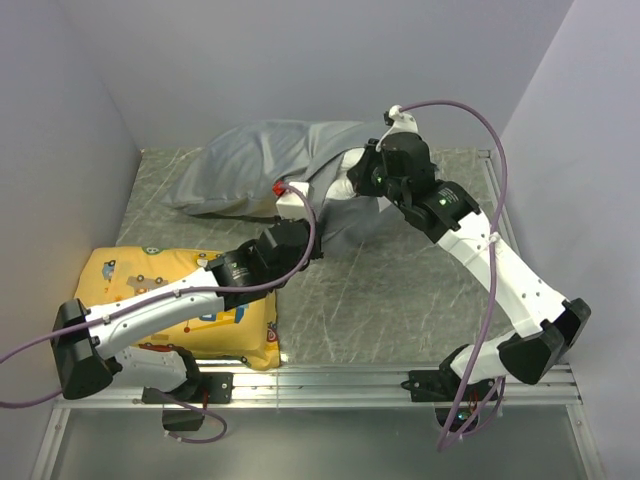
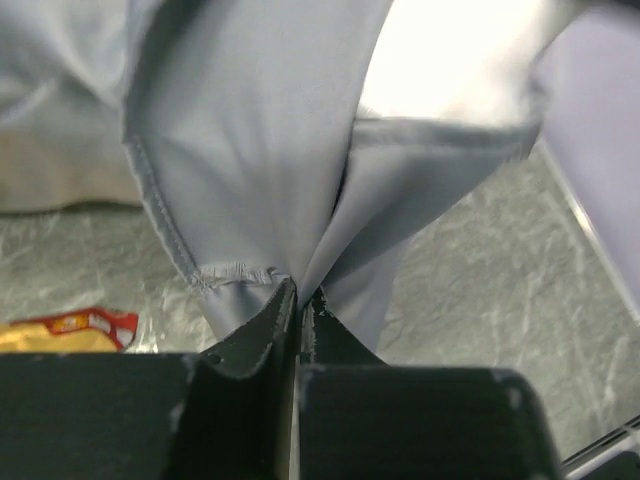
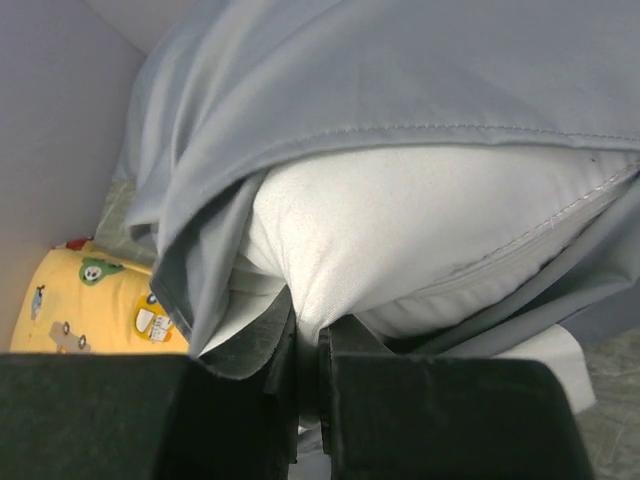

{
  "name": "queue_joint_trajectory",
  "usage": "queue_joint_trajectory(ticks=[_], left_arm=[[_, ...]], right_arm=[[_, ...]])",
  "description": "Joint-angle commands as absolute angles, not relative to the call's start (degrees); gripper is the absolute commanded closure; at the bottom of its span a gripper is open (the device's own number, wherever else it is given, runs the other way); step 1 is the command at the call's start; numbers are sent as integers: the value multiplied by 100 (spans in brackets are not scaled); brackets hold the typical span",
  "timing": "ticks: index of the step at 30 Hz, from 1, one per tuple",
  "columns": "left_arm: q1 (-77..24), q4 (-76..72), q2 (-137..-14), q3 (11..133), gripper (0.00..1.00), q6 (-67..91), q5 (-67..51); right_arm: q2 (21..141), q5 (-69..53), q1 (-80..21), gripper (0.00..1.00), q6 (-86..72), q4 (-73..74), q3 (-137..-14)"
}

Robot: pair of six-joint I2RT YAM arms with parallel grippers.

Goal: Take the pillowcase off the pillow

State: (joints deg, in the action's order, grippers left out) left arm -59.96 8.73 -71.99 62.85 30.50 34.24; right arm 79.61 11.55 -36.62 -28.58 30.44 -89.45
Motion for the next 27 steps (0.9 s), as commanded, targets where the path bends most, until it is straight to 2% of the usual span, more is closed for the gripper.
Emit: queue_joint_trajectory(ticks=[1, 6, 9, 13, 17, 19, 22, 27], left_arm=[[-6029, 826, -7067, 5828, 95, 3278, 3498], [-5968, 826, -7163, 5205, 96, 3805, 3612], [-5337, 705, -7146, 4871, 99, 4209, 3245], [-3749, 54, -7049, 4430, 100, 4535, 2102], [-2718, -105, -7653, 4596, 100, 4920, 1680], [-2235, -437, -7944, 4649, 99, 5088, 1075], [-2083, -650, -8506, 4938, 98, 5247, 668], [-2074, -721, -9017, 5396, 81, 5203, 449]], right_arm=[[7954, 1485, -3683, 100, -2646, 2584, -9597], [8209, 1477, -3647, 100, -2610, 2882, -10229], [8131, 1468, -3639, 100, -2645, 2953, -10318], [7648, 1354, -3604, 100, -2759, 2857, -9872], [6857, 1073, -3560, 100, -3058, 2400, -8625], [6402, 950, -3551, 100, -3304, 2110, -7764], [5978, 417, -3559, 100, -3629, 1452, -6446], [5520, 448, -3779, 100, -3911, 863, -4573]])
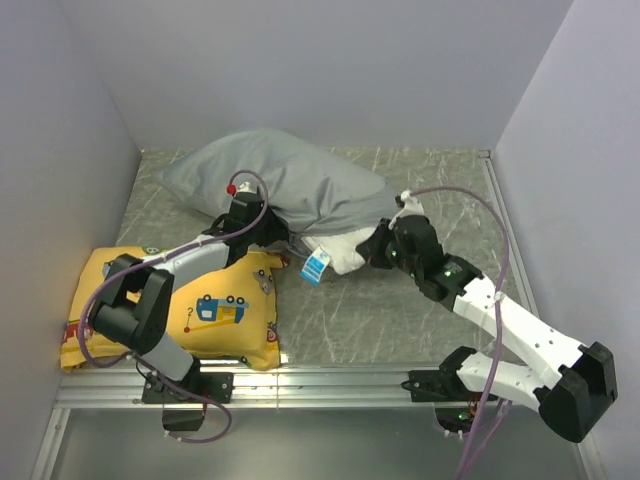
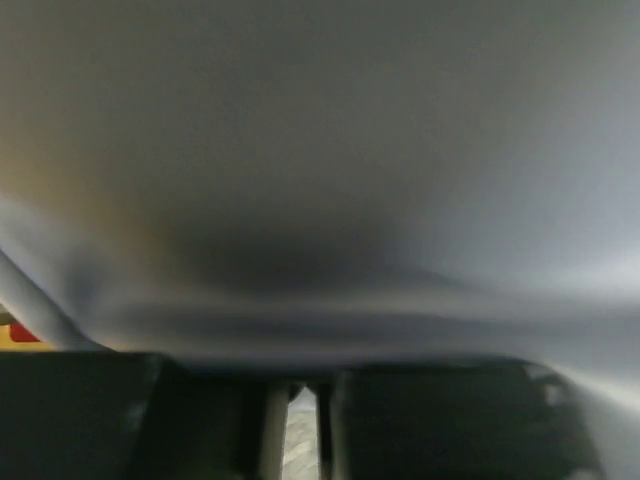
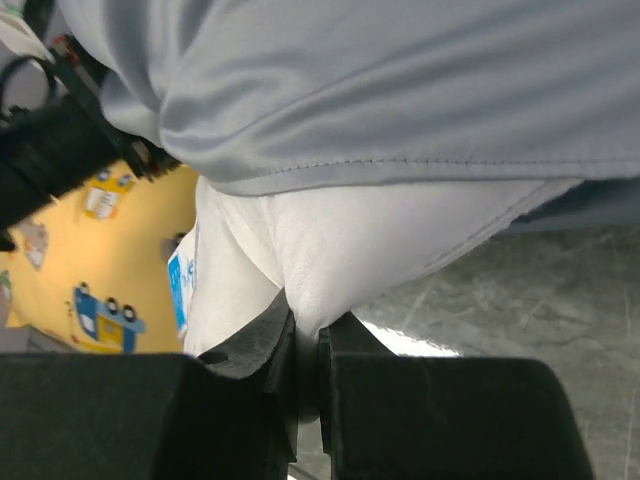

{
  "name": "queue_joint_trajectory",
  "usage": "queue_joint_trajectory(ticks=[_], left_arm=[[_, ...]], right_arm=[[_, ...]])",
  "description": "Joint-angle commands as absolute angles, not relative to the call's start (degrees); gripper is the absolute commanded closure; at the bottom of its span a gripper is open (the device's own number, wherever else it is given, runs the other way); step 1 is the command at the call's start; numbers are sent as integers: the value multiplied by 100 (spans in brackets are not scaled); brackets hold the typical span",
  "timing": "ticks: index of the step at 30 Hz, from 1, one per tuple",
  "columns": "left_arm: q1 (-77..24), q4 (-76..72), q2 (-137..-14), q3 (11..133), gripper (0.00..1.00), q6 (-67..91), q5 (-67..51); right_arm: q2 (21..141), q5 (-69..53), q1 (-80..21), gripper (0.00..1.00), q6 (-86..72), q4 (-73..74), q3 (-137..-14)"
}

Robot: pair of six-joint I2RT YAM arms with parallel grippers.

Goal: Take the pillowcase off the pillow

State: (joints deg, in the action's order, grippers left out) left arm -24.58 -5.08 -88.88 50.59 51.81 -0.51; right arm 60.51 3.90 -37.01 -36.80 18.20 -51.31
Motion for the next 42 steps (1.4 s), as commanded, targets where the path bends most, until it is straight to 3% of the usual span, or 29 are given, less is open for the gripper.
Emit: queue_joint_trajectory(ticks=[1, 5, 14, 22, 34, 42], left_arm=[[-2083, -729, -9026, 5423, 78, 5194, 413], [-2101, -572, -8772, 5362, 64, 5106, 545], [-2741, 200, -7208, 4966, 35, 4466, 1334], [-4253, 1010, -6425, 5500, 31, 3728, 2311], [-5379, 1827, -9102, 8469, 19, 1804, 1336], [-5405, 2214, -10246, 9307, 17, 1187, 1265]], right_arm=[[5493, 431, -3788, 100, -3963, 766, -4344], [5589, 290, -3849, 100, -4227, 203, -3456], [6002, 413, -4017, 100, -4421, -316, -3059], [6143, 518, -4043, 100, -4465, -457, -2901], [5924, 747, -4043, 100, -4561, -352, -2839], [5810, 773, -4043, 100, -4570, -264, -2909]])
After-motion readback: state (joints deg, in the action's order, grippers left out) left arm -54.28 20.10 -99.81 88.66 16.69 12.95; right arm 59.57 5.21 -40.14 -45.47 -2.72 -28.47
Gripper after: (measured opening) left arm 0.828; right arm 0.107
